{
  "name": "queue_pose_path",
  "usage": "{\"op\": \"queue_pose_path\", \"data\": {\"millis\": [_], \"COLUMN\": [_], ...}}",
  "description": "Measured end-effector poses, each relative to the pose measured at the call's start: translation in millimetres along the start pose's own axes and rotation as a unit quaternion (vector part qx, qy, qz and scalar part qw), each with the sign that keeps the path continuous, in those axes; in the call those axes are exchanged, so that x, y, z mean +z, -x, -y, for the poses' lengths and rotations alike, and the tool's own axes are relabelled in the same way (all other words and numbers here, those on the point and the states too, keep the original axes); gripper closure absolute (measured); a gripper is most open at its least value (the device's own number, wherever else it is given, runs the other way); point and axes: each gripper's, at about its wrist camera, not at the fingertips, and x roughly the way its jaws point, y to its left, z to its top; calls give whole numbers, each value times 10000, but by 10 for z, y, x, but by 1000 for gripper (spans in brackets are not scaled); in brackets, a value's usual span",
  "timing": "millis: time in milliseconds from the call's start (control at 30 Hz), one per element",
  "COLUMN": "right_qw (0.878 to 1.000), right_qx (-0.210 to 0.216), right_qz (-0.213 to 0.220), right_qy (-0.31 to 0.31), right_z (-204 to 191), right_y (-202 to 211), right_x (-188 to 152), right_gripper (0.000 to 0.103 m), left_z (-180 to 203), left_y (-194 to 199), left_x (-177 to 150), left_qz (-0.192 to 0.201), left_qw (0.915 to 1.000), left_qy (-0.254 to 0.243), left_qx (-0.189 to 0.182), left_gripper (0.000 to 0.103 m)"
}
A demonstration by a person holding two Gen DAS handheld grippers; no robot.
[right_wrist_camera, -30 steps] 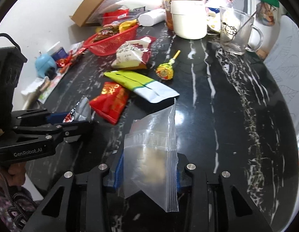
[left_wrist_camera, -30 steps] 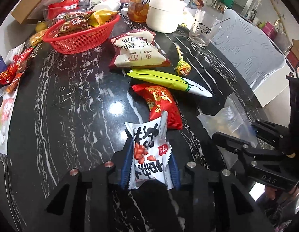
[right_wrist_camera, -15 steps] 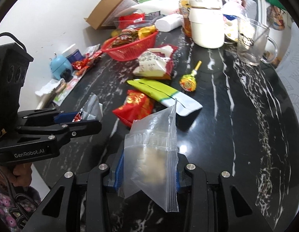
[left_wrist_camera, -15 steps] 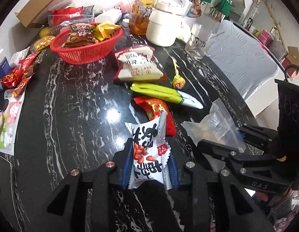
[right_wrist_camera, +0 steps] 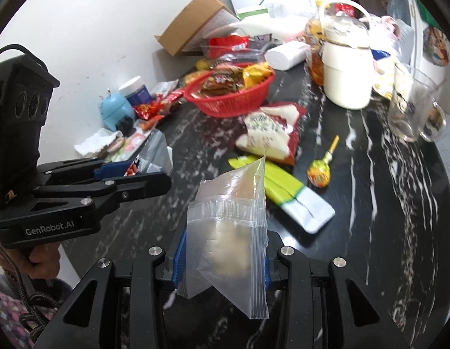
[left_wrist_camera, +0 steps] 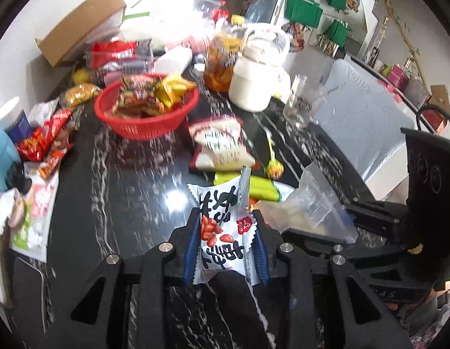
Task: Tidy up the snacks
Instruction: 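Lift both packets and carry them over the red mesh basket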
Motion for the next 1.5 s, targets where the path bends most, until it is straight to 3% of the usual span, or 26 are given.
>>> {"op": "queue_pose_path", "data": {"millis": [400, 867, 1233, 1500], "right_qw": [9987, 9929, 9906, 9890], "right_qx": [78, -1, -69, 3], "right_qz": [421, 964, 1071, 1125], "right_qy": [293, 702, 853, 956], "right_z": [-126, -180, -89, -26], "right_y": [87, 180, -131, -437], "right_x": [486, 1355, 1992, 2343], "right_gripper": [65, 65, 65, 65], "left_z": [-144, -415, -690, -948], "left_y": [241, 417, 258, -23], "left_x": [478, 1150, 1617, 1814], "left_qz": [731, 1493, 1720, 1620], "left_qw": [9973, 9886, 9844, 9846], "left_qy": [-9, 30, 213, 426], "left_qx": [36, 170, 295, 508], "left_gripper": [70, 70, 70, 70]}}
